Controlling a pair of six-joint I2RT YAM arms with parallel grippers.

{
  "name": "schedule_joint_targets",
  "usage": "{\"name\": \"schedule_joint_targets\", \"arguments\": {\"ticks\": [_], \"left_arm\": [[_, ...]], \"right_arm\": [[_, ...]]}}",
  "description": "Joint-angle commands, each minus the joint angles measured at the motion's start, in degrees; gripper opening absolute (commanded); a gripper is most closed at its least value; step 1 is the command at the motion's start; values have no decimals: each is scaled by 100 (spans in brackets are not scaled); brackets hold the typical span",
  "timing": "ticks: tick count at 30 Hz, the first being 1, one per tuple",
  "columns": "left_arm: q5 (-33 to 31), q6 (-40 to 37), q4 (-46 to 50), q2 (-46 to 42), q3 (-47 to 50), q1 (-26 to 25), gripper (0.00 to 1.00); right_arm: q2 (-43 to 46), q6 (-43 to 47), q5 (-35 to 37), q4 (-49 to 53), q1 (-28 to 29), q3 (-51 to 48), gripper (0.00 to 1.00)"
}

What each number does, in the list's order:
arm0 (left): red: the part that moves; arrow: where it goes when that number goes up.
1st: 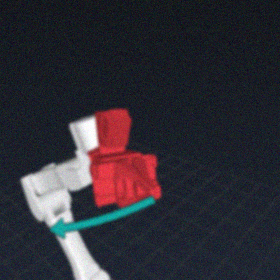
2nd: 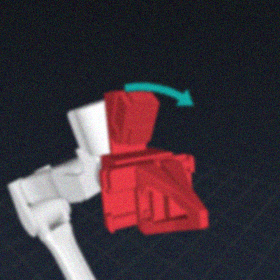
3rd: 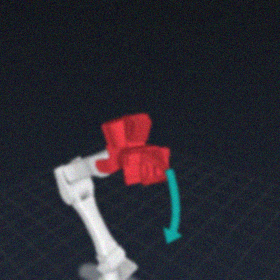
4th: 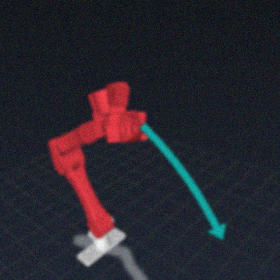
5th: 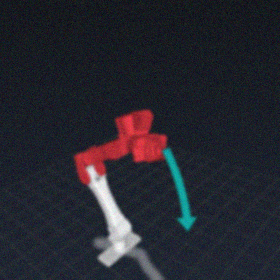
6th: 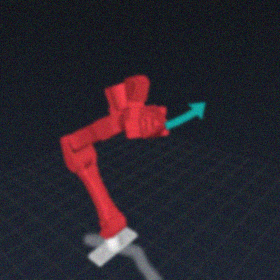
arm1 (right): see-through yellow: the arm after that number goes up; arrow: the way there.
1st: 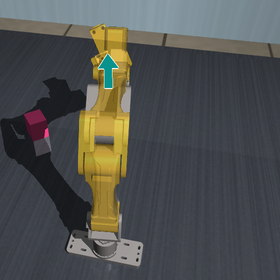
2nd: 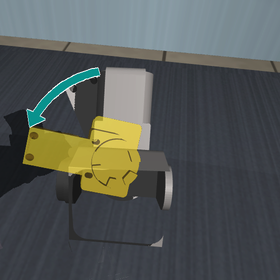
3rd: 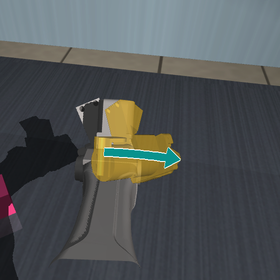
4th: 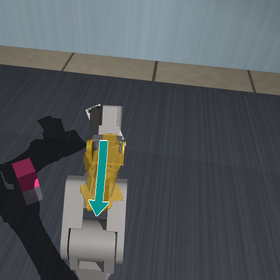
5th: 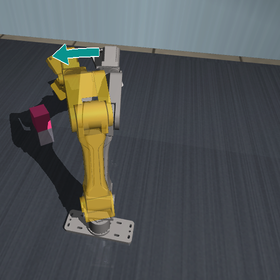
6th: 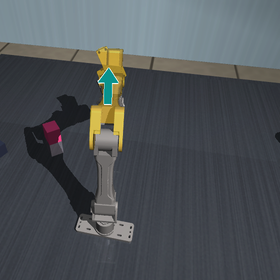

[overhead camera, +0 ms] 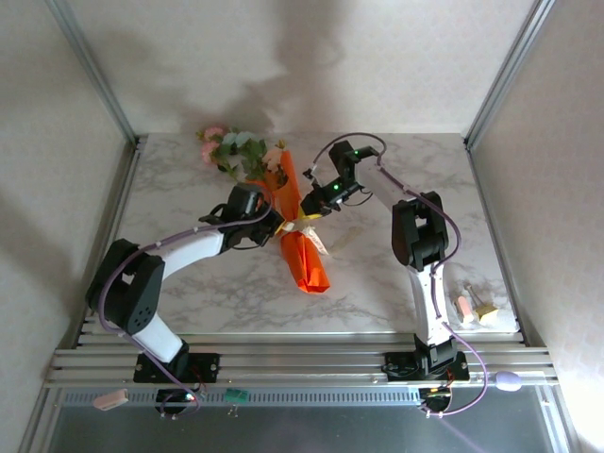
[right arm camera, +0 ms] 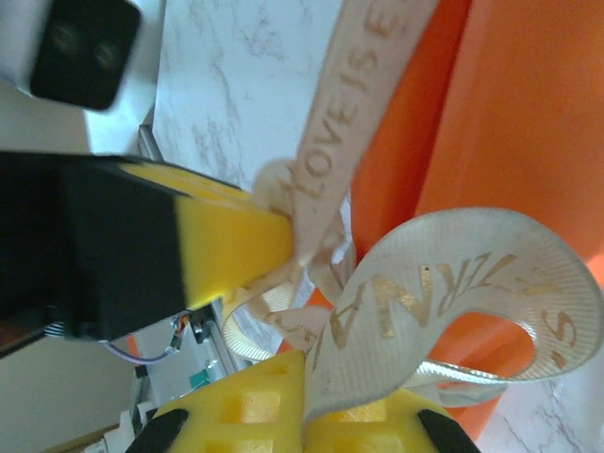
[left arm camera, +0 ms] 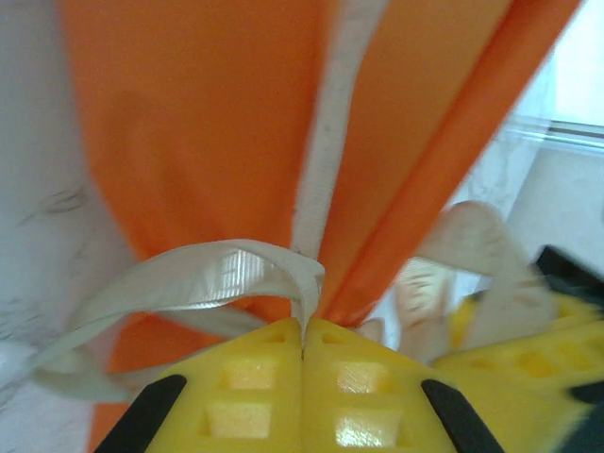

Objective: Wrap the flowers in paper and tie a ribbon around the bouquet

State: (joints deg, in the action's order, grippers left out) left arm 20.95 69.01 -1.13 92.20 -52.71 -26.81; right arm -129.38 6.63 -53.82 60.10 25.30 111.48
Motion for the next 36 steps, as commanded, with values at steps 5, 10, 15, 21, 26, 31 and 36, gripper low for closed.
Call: {"name": "schedule_joint_targets", "arguments": {"ticks": [5,10,15,21,26,31,36], "left_arm": [[-247,675,-1014,-350,579,-70,0],[-266,752,-1136,-284,584,-79,0],[-286,792,-1226,-246,636,-92,0],[-348,867,-1196,-287,704,-101,0],[-347,1088,-1345,-365,986,-97,0],[-392,1241,-1612,-327,1105,-105,0],[-423,1304,-1825,-218,1076,-105,0]], "right_arm": [[522,-778,23,-1167,166,-730,0],[925,-1196,125,-1746,195,-1031,0],[724,-1329,14,-1639,291,-617,0],[592,-1586,155,-1826,404,-523,0],[612,-2059,355,-2305,494,-557,0],[697,-2658,654,-2832,494,-714,0],[696,-3067,783,-2944,518,-748,0]]}}
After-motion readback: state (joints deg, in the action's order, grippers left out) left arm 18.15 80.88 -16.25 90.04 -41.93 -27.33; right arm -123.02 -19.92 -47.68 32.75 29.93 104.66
